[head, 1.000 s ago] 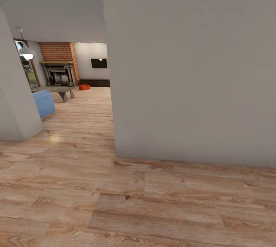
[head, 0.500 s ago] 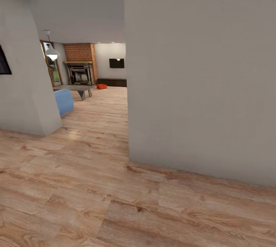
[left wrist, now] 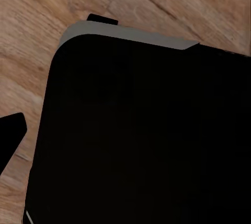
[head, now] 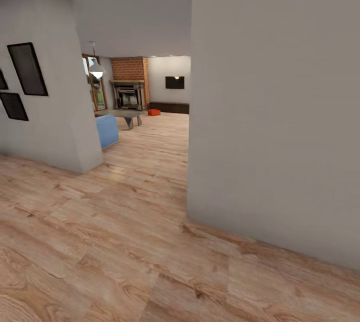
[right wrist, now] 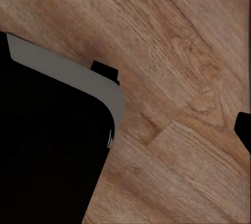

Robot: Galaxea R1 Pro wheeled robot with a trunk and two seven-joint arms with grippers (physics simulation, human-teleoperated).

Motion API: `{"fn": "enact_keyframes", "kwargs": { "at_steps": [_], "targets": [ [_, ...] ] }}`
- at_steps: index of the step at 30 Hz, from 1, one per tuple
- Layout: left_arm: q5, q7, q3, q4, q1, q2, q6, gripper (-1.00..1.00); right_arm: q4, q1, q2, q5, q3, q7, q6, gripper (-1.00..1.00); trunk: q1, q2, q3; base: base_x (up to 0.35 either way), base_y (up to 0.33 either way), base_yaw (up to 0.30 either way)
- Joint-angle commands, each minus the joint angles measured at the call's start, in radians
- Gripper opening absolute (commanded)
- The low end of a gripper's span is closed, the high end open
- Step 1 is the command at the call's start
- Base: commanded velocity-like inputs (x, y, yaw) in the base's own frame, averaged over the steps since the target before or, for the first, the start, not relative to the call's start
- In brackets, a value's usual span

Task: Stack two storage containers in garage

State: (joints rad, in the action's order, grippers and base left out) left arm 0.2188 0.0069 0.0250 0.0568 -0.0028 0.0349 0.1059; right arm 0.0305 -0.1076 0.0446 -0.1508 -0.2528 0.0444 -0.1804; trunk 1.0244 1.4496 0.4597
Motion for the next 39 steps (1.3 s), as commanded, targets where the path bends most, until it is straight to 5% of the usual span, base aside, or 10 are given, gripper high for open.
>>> {"fn": "enact_keyframes", "kwargs": {
  "at_steps": [1, 30, 39],
  "targets": [
    [0.004, 0.001, 0.002, 0.0, 0.0, 0.0, 0.002, 1.0, 0.003, -0.001, 0.0, -0.01, 0.0, 0.005, -0.005, 1.0, 0.001, 0.0, 0.001, 0.325, 0.0, 0.272],
    [0.004, 0.001, 0.003, 0.0, 0.0, 0.0, 0.003, 1.0, 0.003, -0.001, 0.0, -0.01, 0.0, 0.005, -0.005, 1.0, 0.001, 0.0, 0.001, 0.325, 0.0, 0.276],
    [0.004, 0.001, 0.003, 0.0, 0.0, 0.0, 0.003, 1.0, 0.003, -0.001, 0.004, -0.014, -0.003, -0.001, -0.006, 1.0, 0.001, 0.0, 0.001, 0.325, 0.0, 0.055]
  ]
}}
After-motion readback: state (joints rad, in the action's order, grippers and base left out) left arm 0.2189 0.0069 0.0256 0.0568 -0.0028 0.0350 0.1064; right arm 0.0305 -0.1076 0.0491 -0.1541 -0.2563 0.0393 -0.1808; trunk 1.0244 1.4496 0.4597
